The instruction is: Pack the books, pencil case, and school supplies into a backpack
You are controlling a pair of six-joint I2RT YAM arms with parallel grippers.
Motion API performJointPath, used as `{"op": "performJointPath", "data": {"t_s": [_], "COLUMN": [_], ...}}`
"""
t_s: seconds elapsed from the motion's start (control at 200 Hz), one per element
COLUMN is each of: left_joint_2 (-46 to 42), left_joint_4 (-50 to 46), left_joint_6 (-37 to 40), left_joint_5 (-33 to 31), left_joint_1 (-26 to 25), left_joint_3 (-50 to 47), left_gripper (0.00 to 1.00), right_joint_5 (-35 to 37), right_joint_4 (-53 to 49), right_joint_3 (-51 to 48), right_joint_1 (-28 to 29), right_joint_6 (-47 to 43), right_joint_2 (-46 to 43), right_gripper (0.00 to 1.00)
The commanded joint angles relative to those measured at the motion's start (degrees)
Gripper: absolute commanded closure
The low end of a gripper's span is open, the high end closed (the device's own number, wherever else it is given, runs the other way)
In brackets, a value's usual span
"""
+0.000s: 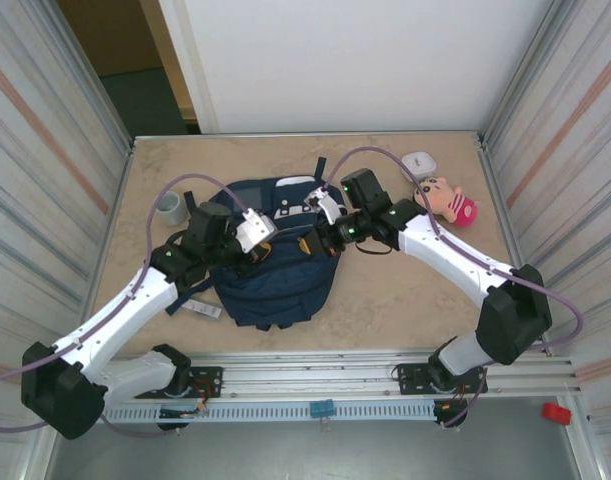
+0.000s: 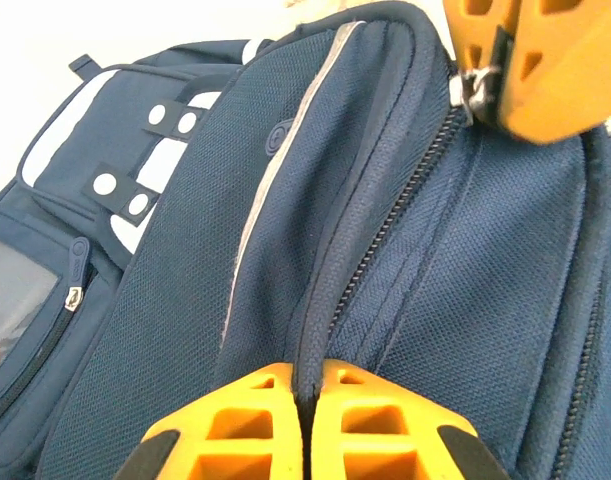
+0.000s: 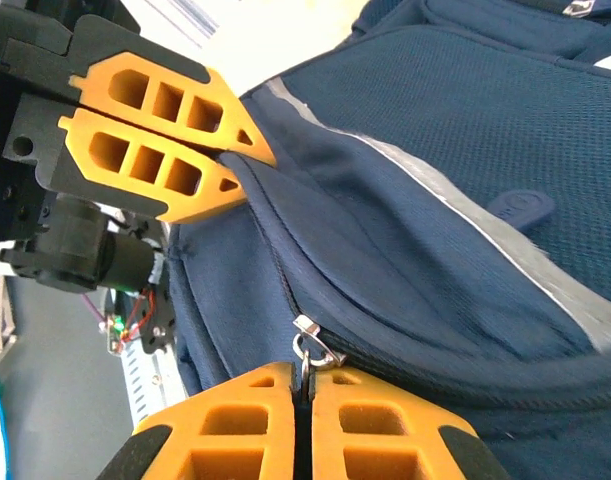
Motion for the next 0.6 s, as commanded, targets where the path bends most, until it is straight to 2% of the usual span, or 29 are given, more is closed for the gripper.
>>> {"op": "performJointPath", "data": {"t_s": [0.0,0.12,0.326,0.466,0.546,0.596], "left_joint_2": [0.81,1.35,1.47,-0.43,-1.56,-2.07], "left_joint_4": [7.72,10.32,11.07,10.74,9.1,7.79], "left_joint_6": [-2.6,-1.62,-0.61,3.01,6.18,8.87], "left_joint_5": [-2.82,-0.68,1.03,1.81,4.75,7.02], "left_joint_1": [-1.61,-3.48,-3.52,-3.2,-2.39,-1.79], "left_joint_3": [2.98,2.85,2.24,1.1,1.02,0.91], "left_gripper": [1.0,1.0,1.0,1.0,1.0,1.0], "right_joint_5": [-2.02,-2.01,-0.52,0.91,0.71,0.96], "right_joint_4": [-3.65,-4.69,-4.97,-3.22,-1.18,0.91], "right_joint_3": [5.28,7.87,7.38,4.16,0.89,-1.68], "right_joint_1": [3.5,4.32,4.26,2.91,1.52,0.56], "right_joint_6": [-2.71,-2.99,-3.38,-3.18,-3.16,-3.16], "right_joint_2": [2.2,4.85,4.53,1.34,-1.6,-4.03], "right_gripper": [1.0,1.0,0.99,0.76,0.58,0.52]}}
